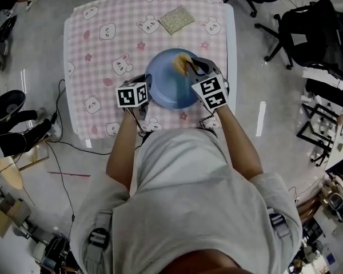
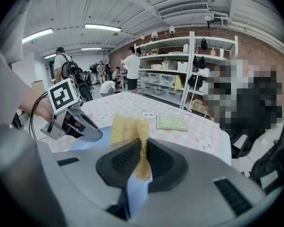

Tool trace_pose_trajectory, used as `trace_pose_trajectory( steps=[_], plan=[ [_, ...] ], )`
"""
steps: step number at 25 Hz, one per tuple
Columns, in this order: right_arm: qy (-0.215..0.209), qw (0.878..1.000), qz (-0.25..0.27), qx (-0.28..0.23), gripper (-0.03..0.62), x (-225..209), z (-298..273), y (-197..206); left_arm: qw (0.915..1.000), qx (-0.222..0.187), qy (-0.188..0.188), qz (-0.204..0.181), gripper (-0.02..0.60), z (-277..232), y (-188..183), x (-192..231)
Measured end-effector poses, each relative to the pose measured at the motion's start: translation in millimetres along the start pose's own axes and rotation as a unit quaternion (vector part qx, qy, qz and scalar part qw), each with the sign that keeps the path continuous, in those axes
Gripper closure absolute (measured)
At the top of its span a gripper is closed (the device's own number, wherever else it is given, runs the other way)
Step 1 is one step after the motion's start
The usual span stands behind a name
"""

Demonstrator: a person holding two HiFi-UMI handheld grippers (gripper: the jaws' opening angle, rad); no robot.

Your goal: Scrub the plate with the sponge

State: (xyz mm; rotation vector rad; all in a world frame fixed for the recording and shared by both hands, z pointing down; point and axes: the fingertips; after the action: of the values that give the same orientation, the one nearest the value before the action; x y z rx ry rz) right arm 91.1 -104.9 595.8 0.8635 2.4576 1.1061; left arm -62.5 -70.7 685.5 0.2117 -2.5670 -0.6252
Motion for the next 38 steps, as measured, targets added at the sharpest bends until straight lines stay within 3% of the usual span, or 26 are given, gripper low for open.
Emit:
trace_pose_trajectory(
  steps=[8, 20, 32, 38],
  plan=[
    [0.002, 0.999, 0.024, 0.039, 0.548, -8.8, -26.8, 18.6, 0.9997, -0.019, 0.010, 0.011, 0.551, 2.0, -10.5, -5.8],
    [0.028, 0.991, 0.085, 0.095, 0.548, -19.4, -48.2, 28.1, 0.9973, -0.061, 0.024, -0.034, 0.543, 18.8, -40.1, -35.5],
    [0.023, 0.987, 0.124, 0.097, 0.548, -9.7, -52.5, 22.9, 0.9969, -0.062, 0.036, -0.031, 0.532, 20.7, -42.3, -49.5],
    [-0.011, 0.985, 0.154, 0.077, 0.548, 17.5, -58.3, 12.0, 0.9971, -0.069, 0.026, -0.019, 0.534, 25.0, -41.5, -45.3]
  ],
)
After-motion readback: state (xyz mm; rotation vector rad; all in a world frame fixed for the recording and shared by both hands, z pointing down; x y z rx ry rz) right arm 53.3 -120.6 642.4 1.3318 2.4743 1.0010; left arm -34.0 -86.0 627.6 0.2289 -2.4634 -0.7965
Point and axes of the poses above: the fingertips, and each gripper's own axes: z backward along the fingers, x to its left, y out of its underside, and after that the axes turned 3 degrees about -y, right-handed
